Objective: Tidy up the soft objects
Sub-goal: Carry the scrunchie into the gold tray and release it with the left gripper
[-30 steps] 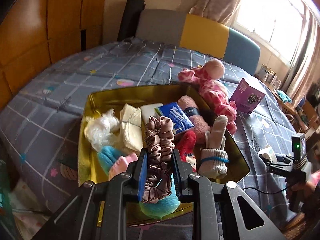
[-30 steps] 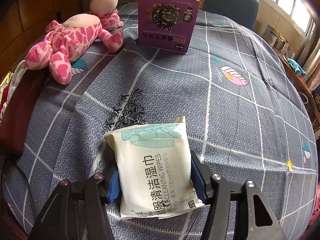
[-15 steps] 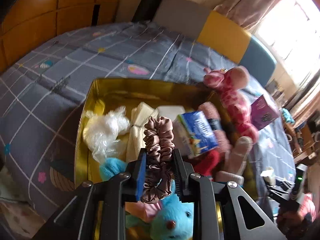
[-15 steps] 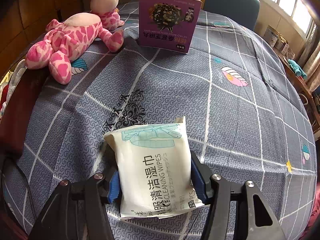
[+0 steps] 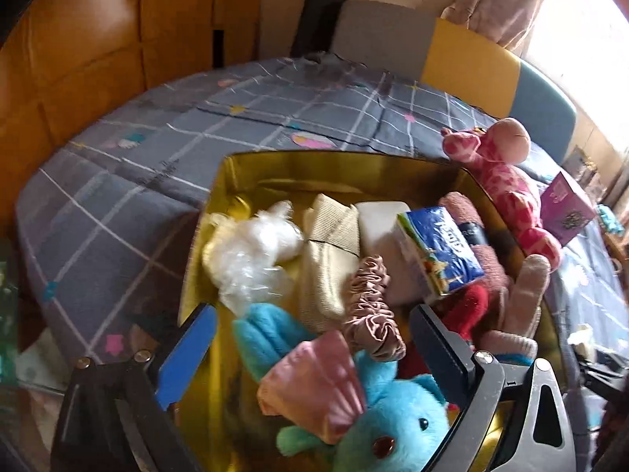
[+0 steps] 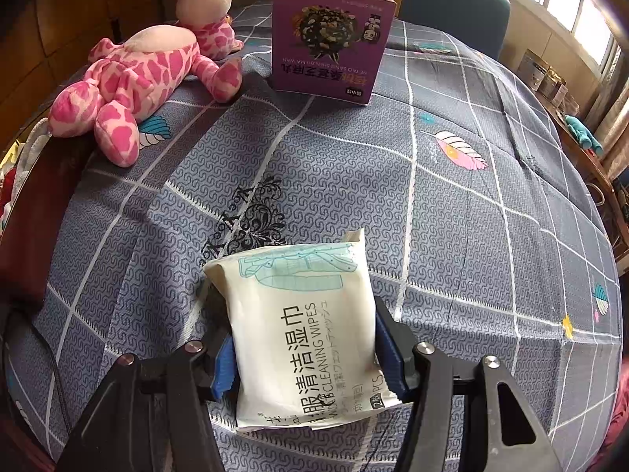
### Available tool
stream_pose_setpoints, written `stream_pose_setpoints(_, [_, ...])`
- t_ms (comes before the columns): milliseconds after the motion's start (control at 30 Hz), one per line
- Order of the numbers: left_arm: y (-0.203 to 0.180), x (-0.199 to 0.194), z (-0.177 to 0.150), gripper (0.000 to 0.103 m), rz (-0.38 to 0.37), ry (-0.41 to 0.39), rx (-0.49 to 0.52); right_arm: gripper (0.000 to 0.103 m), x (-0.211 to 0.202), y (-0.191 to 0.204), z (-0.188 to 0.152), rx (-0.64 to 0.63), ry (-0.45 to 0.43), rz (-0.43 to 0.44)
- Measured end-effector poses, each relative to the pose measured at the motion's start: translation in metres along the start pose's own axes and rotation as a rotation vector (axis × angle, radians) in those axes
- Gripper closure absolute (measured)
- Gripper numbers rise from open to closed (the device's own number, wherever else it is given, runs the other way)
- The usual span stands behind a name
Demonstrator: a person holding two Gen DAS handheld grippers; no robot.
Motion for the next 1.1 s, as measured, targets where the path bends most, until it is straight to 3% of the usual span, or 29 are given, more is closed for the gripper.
stream_pose_setpoints(133, [0.003,-0.009,-0.003,0.000,0.080,-0.050,-0.004,0.044,0.000,0.000,0.000,0.002,-0.001,-0.002])
stream_pose_setpoints(433, [0.004,-0.039,-0.011,0.000,0.167,-0.209,-0.017,0.044,-0.002,0.002,-0.001,0.007,-0.009,-0.016])
stream_pose_setpoints(500, [0.000,-0.039,-0.016,0.000,0.173,-0.208,0.010,0.044,-0.002,0.002,-0.002,0.008,-0.010,-0.016])
stream_pose_setpoints(767, [-0.020,-0.044,-0.023,0.000,0.051,-0.199,0.046,0.044,-0.003,0.002,-0.002,0.009,-0.015,-0.024])
stream_pose_setpoints(1100, [-0.020,-0.032,-0.033,0.000,0.074,-0.146,0.030,0.044,-0.006,0.004,-0.003,0.007,-0.028,-0.050])
Point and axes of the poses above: each gripper's, at about its wrist camera, not at the fingertips, and x roughly the way its jaws point, y to its left, z to its top, the point moved 6 cm from there along x, roughly the way its jaws point, and after that the axes turned 7 degrees about y, right-handed, at the moved point
